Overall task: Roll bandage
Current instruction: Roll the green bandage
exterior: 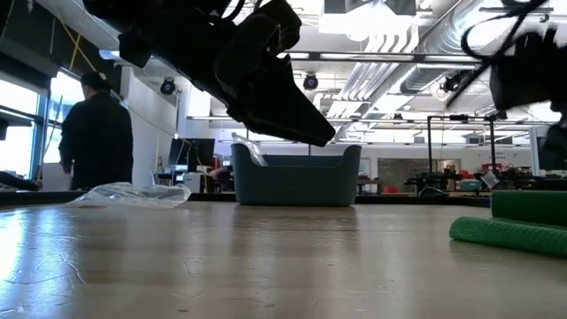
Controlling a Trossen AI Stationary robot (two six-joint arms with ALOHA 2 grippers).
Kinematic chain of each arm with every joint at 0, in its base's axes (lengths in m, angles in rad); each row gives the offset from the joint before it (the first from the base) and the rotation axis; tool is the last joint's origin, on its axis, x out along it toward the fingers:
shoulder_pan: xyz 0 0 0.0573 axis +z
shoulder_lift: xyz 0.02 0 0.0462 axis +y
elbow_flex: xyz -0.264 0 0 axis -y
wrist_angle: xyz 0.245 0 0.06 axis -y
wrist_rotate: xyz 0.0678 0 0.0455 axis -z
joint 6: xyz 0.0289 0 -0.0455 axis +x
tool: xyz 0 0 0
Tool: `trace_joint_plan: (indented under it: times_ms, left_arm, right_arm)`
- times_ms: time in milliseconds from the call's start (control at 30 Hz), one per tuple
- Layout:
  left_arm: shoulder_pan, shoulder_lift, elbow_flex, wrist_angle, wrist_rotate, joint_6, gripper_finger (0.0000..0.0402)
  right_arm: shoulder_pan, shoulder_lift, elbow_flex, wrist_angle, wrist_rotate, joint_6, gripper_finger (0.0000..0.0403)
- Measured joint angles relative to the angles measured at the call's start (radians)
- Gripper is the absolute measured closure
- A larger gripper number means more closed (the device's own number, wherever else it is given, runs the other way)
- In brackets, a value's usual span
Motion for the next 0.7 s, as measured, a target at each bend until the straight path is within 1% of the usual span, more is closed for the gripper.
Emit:
trace_joint_plan:
  times_ms: [67, 133, 200, 300, 400, 433, 533, 700]
  left_arm:
    - [0.0, 0.0, 0.0, 0.0, 0.0, 0.0, 0.0241]
    - [0.0, 0.0, 0.0, 0.0, 0.0, 0.0, 0.0241]
    - [0.0, 0.0, 0.0, 0.0, 0.0, 0.0, 0.0241]
    - [0.0, 0.0, 0.0, 0.002, 0.0, 0.0, 0.0241]
    - [0.0, 0.0, 0.0, 0.003, 0.0, 0.0, 0.0241]
    - [0.0, 0.0, 0.0, 0.004, 0.0, 0.0, 0.0241]
    - [0.0, 0.0, 0.0, 0.004, 0.0, 0.0, 0.0241]
    - [0.0, 0.0, 0.0, 0.004, 0.0, 0.0, 0.0241]
  right_arm:
    - [0.006, 0.015, 0.039, 0.042, 0.003, -0.091, 0.0325]
    - [0.011, 0.02, 0.095, 0.047, 0.033, -0.154, 0.0325]
    - [0.012, 0.02, 0.138, -0.035, 0.08, -0.162, 0.0325]
    - [0.011, 0.022, 0.167, -0.188, 0.148, -0.069, 0.0325]
    - [0.003, 0.022, 0.142, -0.312, 0.163, 0.047, 0.0321]
    - [0.0, 0.022, 0.125, -0.327, 0.159, 0.066, 0.0316]
    - [-0.01, 0.02, 0.095, -0.296, 0.158, 0.092, 0.0281]
    - [-0.018, 0.02, 0.073, -0.193, 0.158, 0.035, 0.0194]
